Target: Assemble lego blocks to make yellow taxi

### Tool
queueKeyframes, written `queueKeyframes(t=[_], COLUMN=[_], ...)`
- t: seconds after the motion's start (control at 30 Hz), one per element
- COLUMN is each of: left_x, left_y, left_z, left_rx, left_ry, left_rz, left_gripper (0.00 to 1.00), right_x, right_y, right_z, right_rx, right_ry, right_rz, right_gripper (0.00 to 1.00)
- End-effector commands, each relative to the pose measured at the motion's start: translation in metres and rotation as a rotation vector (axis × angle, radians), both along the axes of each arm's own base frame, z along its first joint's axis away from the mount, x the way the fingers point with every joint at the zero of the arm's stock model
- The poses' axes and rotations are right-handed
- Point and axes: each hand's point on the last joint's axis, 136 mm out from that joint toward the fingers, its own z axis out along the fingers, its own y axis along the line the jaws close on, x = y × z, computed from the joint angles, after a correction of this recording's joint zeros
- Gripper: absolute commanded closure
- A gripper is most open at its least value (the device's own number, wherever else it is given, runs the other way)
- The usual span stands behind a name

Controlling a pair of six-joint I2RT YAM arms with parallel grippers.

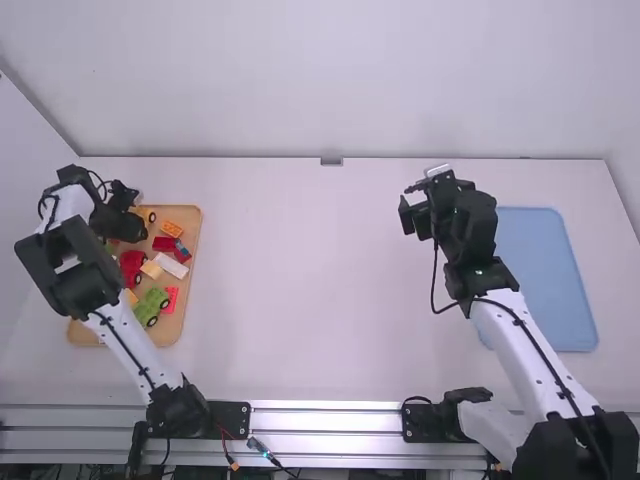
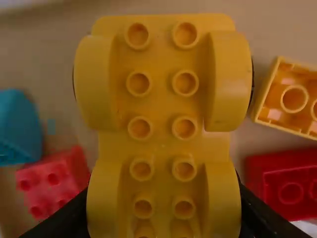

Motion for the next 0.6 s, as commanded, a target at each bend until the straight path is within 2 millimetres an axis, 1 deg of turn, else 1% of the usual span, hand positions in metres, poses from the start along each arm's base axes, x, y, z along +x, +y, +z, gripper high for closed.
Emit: queueKeyframes(t=[0.0,0.07,0.1,0.17,0.2,0.27,0.3,0.33,0.37,0.4,0.43,0.47,0.53,0.57], left_x=[0.007,0.007,0.006,0.005,0.006,0.004,0.004,0.000,-0.004,-0.010,-0.014,-0.015,-0.017,-0.018], left_y=[0.004,-0.004,-0.012,-0.024,-0.043,-0.081,-0.081,-0.113,-0.131,-0.154,-0.173,-0.186,-0.219,-0.242], left_z=[0.052,0.072,0.082,0.091,0.100,0.109,0.109,0.109,0.107,0.102,0.097,0.094,0.086,0.082], left_rx=[0.038,0.055,0.060,0.063,0.057,0.041,0.041,0.035,0.041,0.050,0.056,0.064,0.081,0.108], left_ry=[-0.090,-0.117,-0.133,-0.154,-0.185,-0.219,-0.219,-0.219,-0.205,-0.175,-0.147,-0.127,-0.082,-0.052], left_rz=[0.048,0.035,0.022,-0.011,-0.075,-0.207,-0.207,-0.340,-0.419,-0.517,-0.585,-0.627,-0.710,-0.775], left_gripper=[0.98,0.98,0.98,0.98,0.98,0.98,0.98,0.98,0.98,0.98,0.98,0.98,0.97,0.98], right_x=[0.004,0.004,0.004,0.004,0.004,0.004,0.004,0.004,0.004,0.004,0.004,0.004,0.004,0.004], right_y=[0.006,0.007,0.007,0.006,0.007,0.008,0.008,0.008,0.008,0.008,0.008,0.008,0.008,0.008], right_z=[0.014,0.015,0.015,0.015,0.015,0.015,0.015,0.015,0.015,0.015,0.015,0.015,0.015,0.015], right_rx=[0.006,0.007,0.007,0.007,0.007,0.009,0.009,0.009,0.009,0.010,0.009,0.009,0.009,0.009], right_ry=[-0.029,-0.032,-0.032,-0.032,-0.032,-0.032,-0.032,-0.032,-0.032,-0.032,-0.032,-0.032,-0.032,-0.032], right_rz=[0.011,0.014,0.013,0.012,0.014,0.020,0.020,0.020,0.020,0.020,0.020,0.019,0.020,0.019], right_gripper=[0.01,0.01,0.01,0.01,0.01,0.01,0.01,0.01,0.01,0.01,0.01,0.01,0.01,0.01])
